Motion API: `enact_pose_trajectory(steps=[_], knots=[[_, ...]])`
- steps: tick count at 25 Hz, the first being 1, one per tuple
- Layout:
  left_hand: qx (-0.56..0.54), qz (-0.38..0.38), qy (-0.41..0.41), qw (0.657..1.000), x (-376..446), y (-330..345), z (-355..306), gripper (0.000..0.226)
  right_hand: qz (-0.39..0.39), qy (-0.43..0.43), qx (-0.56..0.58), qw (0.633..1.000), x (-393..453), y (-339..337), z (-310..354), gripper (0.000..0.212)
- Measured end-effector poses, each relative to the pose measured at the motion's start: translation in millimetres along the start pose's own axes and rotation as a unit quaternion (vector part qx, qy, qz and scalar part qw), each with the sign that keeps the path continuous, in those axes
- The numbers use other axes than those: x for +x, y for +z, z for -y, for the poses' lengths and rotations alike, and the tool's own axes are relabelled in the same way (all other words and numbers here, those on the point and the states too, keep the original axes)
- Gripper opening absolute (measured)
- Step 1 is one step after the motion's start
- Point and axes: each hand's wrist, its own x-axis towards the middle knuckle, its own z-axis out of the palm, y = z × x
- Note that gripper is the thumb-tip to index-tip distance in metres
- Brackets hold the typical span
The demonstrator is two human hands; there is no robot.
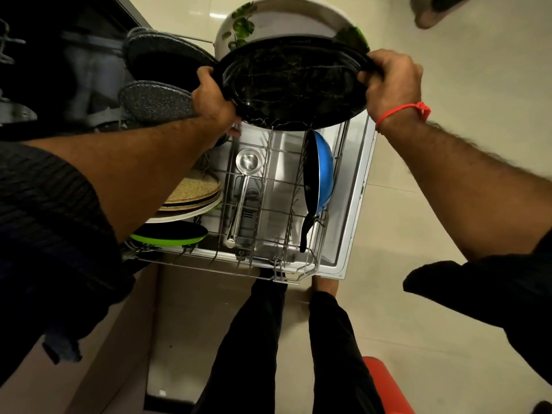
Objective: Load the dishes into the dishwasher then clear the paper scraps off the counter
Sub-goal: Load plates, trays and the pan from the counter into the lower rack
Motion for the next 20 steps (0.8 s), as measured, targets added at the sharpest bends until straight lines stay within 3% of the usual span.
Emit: enact_pose_trajectory(steps=[3,6,9,12,17,20], knots=[[0.046,-0.024,0.026,0.998,7,1,8,0.064,0.019,0.042,-0.016,0.999,6,3,6,0.045],[-0.003,-0.046,0.033,0.998,11,-2,12,0.041,0.037,0.007,-0.029,0.999,-11,1,7,0.038],[0.039,-0.109,0.129,0.985,0,-5,6,0.031,-0.040,-0.077,-0.052,0.995,-26,-11,8,0.033],[-0.002,-0.124,0.213,0.969,0,-6,-10,0.026,-0.114,-0.123,-0.015,0.986,-24,-20,7,0.029],[0.005,-0.124,0.154,0.980,9,-5,-33,0.029,-0.111,-0.121,-0.013,0.986,-25,-19,12,0.030],[0.066,-0.147,0.200,0.966,11,-3,-32,0.022,-0.119,-0.135,-0.009,0.984,-29,-18,10,0.030]])
